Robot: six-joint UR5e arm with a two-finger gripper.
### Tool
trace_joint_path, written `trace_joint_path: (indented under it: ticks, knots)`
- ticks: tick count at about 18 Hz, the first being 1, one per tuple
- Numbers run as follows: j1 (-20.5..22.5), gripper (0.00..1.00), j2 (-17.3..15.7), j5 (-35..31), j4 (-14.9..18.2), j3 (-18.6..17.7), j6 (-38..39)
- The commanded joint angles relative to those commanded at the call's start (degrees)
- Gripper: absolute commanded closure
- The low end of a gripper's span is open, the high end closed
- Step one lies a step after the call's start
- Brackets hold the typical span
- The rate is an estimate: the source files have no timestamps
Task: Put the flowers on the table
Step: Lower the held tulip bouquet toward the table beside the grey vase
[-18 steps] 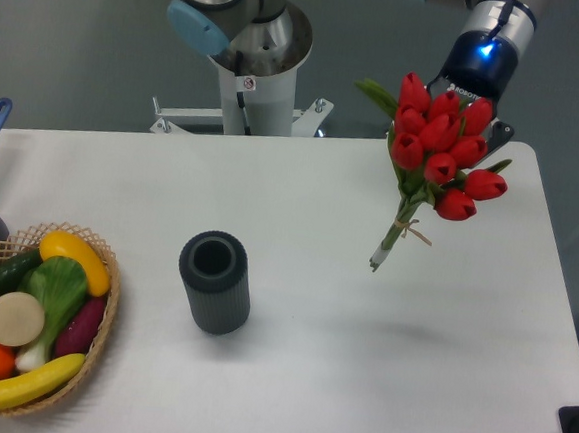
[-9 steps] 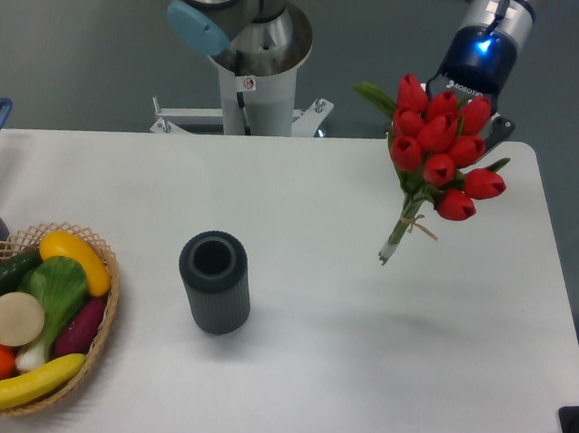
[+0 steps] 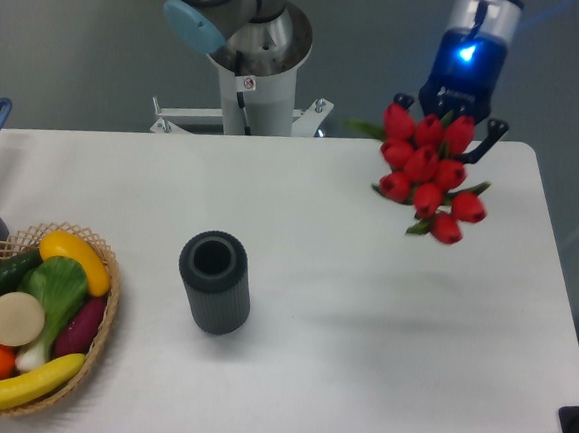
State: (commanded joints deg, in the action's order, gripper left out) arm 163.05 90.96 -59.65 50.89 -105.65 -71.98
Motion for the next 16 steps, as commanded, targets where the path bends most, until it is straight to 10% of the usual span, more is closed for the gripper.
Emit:
trace_joint_path:
  ticks: [7, 16]
  knots:
    - [-8.0, 0.59, 2.81, -18.72, 0.09, 0.35, -0.18]
    - [-17.24, 0.59, 15.55, -36.58, 0.09, 2.81, 0.44]
